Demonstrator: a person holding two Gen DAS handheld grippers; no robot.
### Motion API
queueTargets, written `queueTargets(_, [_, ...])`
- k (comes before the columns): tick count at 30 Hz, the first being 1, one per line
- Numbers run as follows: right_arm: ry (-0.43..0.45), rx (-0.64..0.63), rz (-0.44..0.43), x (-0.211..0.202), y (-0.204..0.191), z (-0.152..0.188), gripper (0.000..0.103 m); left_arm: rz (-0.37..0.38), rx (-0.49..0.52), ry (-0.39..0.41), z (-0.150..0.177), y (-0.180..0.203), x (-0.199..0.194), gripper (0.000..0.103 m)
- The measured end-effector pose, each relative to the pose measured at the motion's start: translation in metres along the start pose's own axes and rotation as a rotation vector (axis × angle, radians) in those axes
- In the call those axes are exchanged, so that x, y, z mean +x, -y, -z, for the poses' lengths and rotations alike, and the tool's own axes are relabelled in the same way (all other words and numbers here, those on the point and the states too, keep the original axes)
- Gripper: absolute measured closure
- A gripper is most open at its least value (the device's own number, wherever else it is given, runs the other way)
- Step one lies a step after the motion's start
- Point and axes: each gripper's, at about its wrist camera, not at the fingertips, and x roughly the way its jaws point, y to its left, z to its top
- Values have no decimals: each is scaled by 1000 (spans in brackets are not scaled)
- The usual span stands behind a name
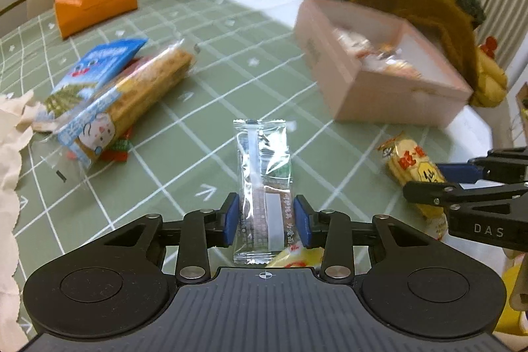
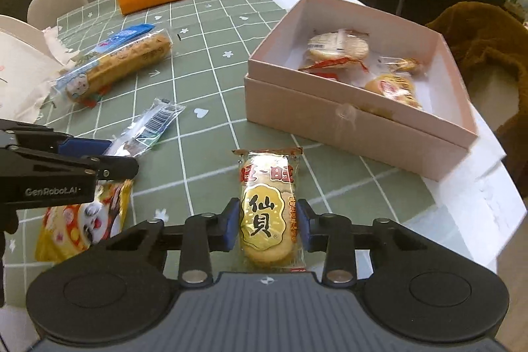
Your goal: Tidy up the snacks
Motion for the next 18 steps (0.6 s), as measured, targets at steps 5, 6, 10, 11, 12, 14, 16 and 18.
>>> queueTargets(5, [115, 40, 1, -54, 26, -21, 69, 99, -15, 160, -37, 8, -50, 62])
queueTargets(6, [154, 47, 0, -69, 33, -31, 69, 129, -20, 198, -53, 9, -61, 62])
queueTargets(10, [342, 58, 43, -131, 60, -90, 69, 199, 34, 332, -130, 23, -100, 62])
queueTargets(11, [380, 64, 61, -146, 67, -109, 69, 208, 33, 352, -148, 26, -104, 62])
queueTargets(12, [403, 68, 71, -155, 73, -124, 69, 221, 26, 359, -167, 29, -105, 62])
queueTargets(14, [438, 64, 92, -165, 84, -153, 69, 257, 14, 335, -201, 37, -93, 62])
queueTargets(16, [449, 77, 119, -164, 92, -173, 69, 300, -12, 292, -221, 41, -70, 62])
queueTargets(18, [427, 119, 110, -153, 104, -189, 69, 348, -54, 225, -225, 45, -37, 62])
